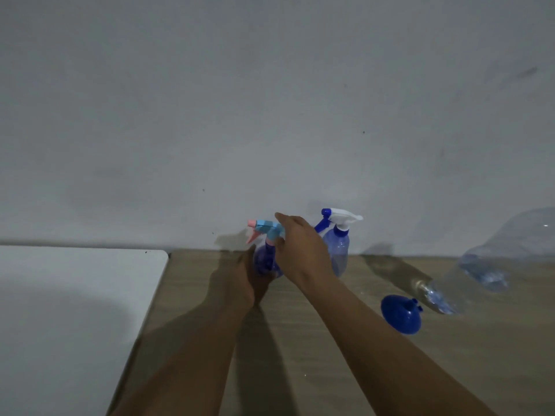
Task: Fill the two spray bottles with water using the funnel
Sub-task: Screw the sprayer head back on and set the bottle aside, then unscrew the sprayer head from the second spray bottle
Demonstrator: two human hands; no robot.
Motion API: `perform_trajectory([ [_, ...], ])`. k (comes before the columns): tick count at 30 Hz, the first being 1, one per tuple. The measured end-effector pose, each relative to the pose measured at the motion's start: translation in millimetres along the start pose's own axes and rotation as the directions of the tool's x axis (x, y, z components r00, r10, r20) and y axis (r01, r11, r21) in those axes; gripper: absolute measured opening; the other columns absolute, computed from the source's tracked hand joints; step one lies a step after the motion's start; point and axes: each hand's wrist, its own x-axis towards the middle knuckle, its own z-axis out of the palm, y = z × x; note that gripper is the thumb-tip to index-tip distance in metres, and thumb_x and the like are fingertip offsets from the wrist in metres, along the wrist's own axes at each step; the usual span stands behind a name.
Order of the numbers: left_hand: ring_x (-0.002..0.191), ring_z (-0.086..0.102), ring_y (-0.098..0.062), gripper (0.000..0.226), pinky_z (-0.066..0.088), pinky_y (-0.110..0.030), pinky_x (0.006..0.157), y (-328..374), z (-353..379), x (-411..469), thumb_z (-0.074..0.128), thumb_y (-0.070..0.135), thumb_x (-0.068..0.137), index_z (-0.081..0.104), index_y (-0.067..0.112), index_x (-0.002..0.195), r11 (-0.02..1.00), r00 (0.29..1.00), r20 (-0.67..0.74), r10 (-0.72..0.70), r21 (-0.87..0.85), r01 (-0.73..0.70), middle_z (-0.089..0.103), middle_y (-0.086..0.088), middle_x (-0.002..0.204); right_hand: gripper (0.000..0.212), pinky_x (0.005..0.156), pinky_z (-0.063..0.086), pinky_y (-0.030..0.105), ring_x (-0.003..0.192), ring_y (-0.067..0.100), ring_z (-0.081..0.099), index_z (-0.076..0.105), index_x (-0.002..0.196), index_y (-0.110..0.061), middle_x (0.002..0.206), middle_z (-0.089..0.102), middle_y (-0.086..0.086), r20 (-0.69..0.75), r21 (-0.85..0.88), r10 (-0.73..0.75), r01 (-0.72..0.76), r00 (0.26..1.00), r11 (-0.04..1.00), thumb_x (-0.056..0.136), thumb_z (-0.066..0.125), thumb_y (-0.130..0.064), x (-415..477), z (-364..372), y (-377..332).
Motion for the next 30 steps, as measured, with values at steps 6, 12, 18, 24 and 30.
perform_trajectory([
  [6, 0.089, 0.065, -0.025, 0.016, 0.048, -0.033, 0.077, 3.7, 24.4, -29.1, 0.067, 0.028, 0.087, 0.055, 0.021, 0.094, 0.997, 0.972, -0.236, 0.001, -0.072, -0.019, 0.065, -0.002, 0.092, 0.046, 0.076, 0.051, 0.034, 0.112, 0.021, 0.057, 0.049, 0.14, -0.019, 0.13, 0.055, 0.003, -0.263, -0.048, -0.035, 0.023, 0.964, 0.999, 0.094, 0.052, -0.013, -12.9, -47.1, 10.4],
  [12, 0.11, 0.058, -0.01, 0.032, 0.046, -0.026, 0.092, 54.2, 67.0, -21.3, 0.066, 0.031, 0.093, 0.058, 0.021, 0.123, 0.989, 0.99, -0.034, 0.137, -0.049, -0.139, 0.061, 0.008, 0.118, 0.069, 0.103, 0.042, 0.045, 0.138, 0.033, 0.034, 0.033, 0.152, -0.018, 0.152, 0.036, 0.011, -0.092, -0.054, 0.109, -0.114, 0.99, 0.992, 0.089, 0.058, -0.008, 8.5, -60.3, 68.9],
  [18, 0.11, 0.053, -0.011, 0.041, 0.039, -0.033, 0.111, 75.3, 96.4, -1.0, 0.059, 0.024, 0.099, 0.045, 0.01, 0.136, 0.975, 0.975, 0.104, 0.199, 0.077, -0.207, 0.05, -0.006, 0.128, 0.027, 0.072, 0.042, 0.029, 0.094, 0.024, 0.055, 0.055, 0.125, -0.014, 0.114, 0.059, 0.012, -0.016, 0.18, 0.169, -0.163, 0.986, 0.97, 0.098, 0.058, -0.014, 11.5, -56.4, 120.5],
  [24, 0.119, 0.062, -0.026, 0.032, 0.052, -0.044, 0.1, 90.6, 104.4, -21.6, 0.063, 0.026, 0.096, 0.055, 0.023, 0.127, 0.98, 0.983, 0.05, 0.178, -0.1, -0.173, 0.064, -0.002, 0.124, 0.008, 0.065, 0.046, 0.031, 0.08, 0.022, 0.058, 0.058, 0.106, -0.014, 0.096, 0.064, 0.005, -0.009, 0.298, 0.114, -0.106, 0.993, 0.949, 0.099, 0.06, -0.018, -21.8, -72.2, 142.1],
  [30, 0.104, 0.061, -0.01, 0.042, 0.046, -0.024, 0.076, 110.9, 113.1, -83.4, 0.07, 0.038, 0.089, 0.055, 0.023, 0.126, 0.986, 0.99, 0.022, 0.142, -0.088, -0.139, 0.06, 0.013, 0.11, 0.005, 0.058, 0.042, 0.025, 0.069, 0.014, 0.055, 0.056, 0.1, -0.02, 0.086, 0.064, -0.002, 0.053, 0.34, 0.049, -0.064, 0.997, 0.938, 0.098, 0.06, -0.022, -73.4, -106.9, 162.1],
])
